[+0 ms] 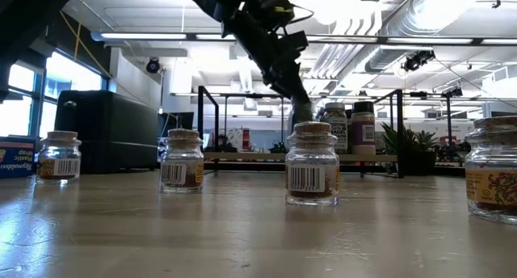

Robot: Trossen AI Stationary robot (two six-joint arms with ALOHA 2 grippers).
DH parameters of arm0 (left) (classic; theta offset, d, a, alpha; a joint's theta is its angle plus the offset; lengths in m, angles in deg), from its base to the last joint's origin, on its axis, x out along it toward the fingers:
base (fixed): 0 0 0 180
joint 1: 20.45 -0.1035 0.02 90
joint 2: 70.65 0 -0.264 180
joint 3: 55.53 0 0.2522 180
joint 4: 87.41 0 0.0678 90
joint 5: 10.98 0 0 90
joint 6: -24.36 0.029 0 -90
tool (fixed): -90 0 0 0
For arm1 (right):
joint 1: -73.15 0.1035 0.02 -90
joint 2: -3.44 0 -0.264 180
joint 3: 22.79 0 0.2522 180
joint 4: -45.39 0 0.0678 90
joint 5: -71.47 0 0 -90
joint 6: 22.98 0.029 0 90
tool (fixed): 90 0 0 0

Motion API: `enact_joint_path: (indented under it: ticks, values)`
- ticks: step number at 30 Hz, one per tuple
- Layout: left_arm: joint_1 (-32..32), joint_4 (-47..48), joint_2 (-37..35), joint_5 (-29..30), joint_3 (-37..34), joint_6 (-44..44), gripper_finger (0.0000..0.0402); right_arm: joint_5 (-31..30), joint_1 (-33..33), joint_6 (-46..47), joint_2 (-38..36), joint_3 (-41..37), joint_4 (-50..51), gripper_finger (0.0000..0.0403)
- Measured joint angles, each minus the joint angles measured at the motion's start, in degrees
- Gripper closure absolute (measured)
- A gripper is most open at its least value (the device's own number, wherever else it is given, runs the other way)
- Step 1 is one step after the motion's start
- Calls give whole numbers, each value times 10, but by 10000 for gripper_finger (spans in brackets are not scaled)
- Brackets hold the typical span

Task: Shelf spices
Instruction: Put the green spice bottle on the shelf and align with the other green spice bottles

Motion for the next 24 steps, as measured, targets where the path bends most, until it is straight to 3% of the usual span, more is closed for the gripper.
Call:
enact_joint_path:
  ticks: [16,24]
  values:
    - [-1,-52,9,21,-8,12,172,0,0,6,0,0,0,399]
    - [19,-19,-31,83,25,4,172,-6,0,3,0,0,1,399]
